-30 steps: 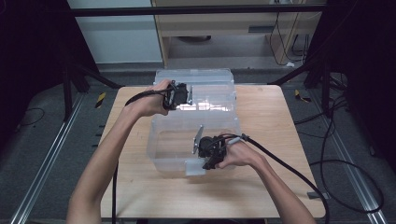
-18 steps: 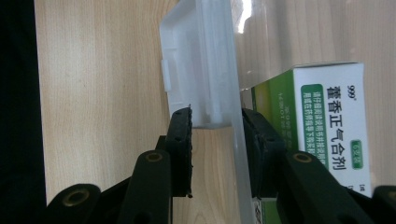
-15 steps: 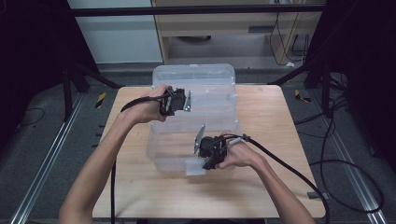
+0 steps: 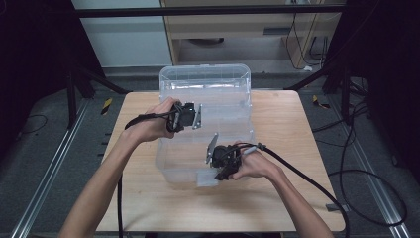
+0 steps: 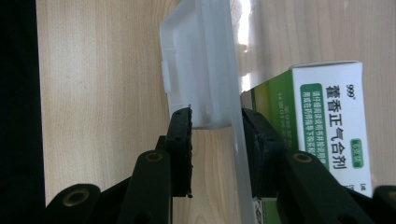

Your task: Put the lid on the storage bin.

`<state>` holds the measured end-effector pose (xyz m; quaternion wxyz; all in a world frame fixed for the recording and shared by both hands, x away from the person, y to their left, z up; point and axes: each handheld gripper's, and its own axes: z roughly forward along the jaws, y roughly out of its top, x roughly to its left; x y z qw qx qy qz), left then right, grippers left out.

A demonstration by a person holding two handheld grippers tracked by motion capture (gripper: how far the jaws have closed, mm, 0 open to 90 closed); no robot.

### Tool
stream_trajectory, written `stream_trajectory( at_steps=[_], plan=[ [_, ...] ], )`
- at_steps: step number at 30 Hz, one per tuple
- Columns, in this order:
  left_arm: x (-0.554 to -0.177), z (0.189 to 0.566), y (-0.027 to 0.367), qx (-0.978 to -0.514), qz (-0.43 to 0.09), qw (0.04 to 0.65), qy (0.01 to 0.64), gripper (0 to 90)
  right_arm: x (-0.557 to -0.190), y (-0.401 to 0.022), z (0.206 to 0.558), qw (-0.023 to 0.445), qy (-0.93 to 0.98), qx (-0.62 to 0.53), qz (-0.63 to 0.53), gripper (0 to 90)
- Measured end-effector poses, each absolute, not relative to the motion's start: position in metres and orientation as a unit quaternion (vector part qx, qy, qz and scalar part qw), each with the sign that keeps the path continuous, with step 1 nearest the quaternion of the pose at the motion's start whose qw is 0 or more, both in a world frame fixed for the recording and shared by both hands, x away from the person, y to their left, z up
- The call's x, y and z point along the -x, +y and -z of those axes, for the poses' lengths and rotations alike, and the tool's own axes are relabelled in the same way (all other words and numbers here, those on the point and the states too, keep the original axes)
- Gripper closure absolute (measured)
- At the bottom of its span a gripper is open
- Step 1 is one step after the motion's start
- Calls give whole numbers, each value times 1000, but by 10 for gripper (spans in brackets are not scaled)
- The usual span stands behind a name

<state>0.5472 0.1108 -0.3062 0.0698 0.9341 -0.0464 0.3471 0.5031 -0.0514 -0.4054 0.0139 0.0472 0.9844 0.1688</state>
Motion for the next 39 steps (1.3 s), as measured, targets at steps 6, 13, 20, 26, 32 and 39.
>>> stream_trajectory(
  at_steps=[6, 13, 20, 26, 32, 39],
  plan=[
    [-539, 309, 111, -930, -358, 72, -43, 799, -503, -51, 406, 13, 984, -48, -170, 660],
    [-531, 312, 112, -927, -367, 74, -42, 800, -502, -52, 405, 11, 984, -49, -171, 660],
    [-522, 314, 111, -926, -367, 71, -42, 801, -502, -52, 406, 11, 984, -50, -173, 659],
    [-514, 317, 113, -925, -370, 73, -47, 801, -503, -52, 406, 9, 983, -51, -176, 659],
    [-507, 320, 114, -926, -368, 73, -48, 799, -502, -53, 406, 11, 983, -53, -177, 657],
    [-500, 323, 114, -925, -372, 68, -49, 796, -503, -53, 405, 6, 982, -50, -180, 655]
  ],
)
